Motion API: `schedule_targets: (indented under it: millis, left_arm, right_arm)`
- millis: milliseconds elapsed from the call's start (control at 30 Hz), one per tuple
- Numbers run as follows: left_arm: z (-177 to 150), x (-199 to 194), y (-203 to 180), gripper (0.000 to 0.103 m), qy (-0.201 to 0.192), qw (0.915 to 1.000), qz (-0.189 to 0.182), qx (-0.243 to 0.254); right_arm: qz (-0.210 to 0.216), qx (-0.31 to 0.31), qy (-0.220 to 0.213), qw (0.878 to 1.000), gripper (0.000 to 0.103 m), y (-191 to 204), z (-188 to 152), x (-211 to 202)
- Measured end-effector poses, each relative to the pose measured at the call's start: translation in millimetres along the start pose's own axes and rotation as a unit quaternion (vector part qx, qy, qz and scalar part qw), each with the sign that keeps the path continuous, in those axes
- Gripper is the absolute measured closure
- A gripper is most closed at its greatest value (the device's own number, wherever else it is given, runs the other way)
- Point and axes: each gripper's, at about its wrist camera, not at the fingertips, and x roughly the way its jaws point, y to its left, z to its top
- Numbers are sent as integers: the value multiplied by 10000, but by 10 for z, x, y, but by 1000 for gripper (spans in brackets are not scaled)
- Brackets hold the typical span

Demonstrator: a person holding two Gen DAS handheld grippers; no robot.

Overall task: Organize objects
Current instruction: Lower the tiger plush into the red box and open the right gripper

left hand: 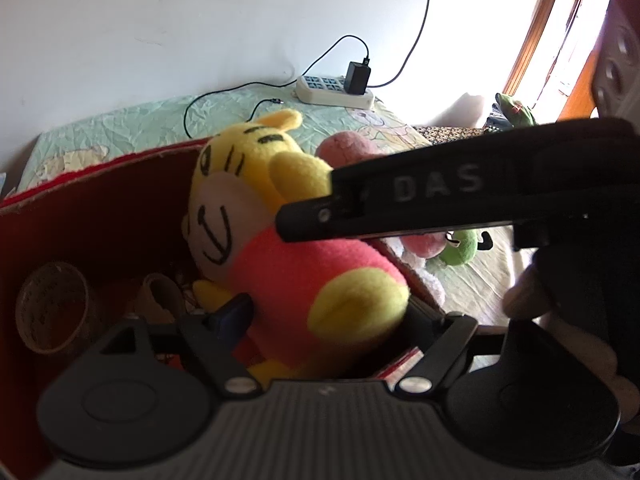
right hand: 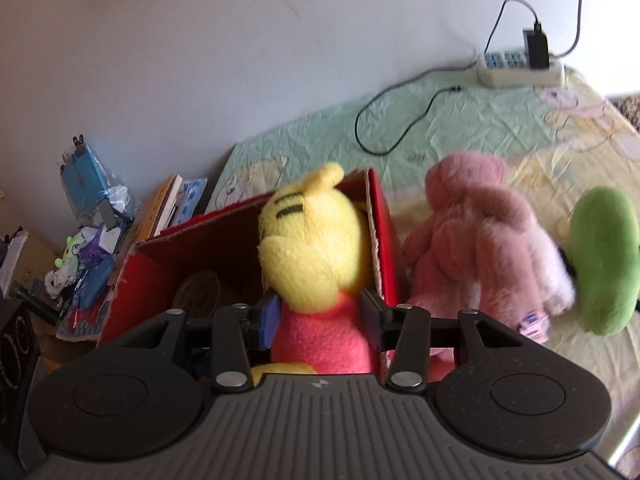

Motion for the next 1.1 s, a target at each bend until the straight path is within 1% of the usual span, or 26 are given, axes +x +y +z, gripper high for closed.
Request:
schedule_targets:
  millis: [67,233,400,600,800,1100]
  left_arm:
    - [4,0,-14,17,26,10000,94,1]
    - [6,-36,-90,15,61,9993,375,32]
    - [11,-72,-170,12,71,9976,691,50]
    - [44,-127,-201,10,132,9956,914,-125]
    - [64,-182,-323,9,99,9906,1361,-13]
    - [89,-193,-414,9,188,9826,1835,-193]
  right_arm:
    - [56,62,-17,10000,58,-48,9,-21]
    - [210,334,-8,9992,61,-140,9,-43]
    - [291,423,-63,9987,62,-142,-33,-85]
    - [434,492,-46,9978,61,-166,-98,-156]
    - [595,524,-134,9968,61,-211,-138,-266]
    - [844,543,-127,9949,61,-307,-141,-376]
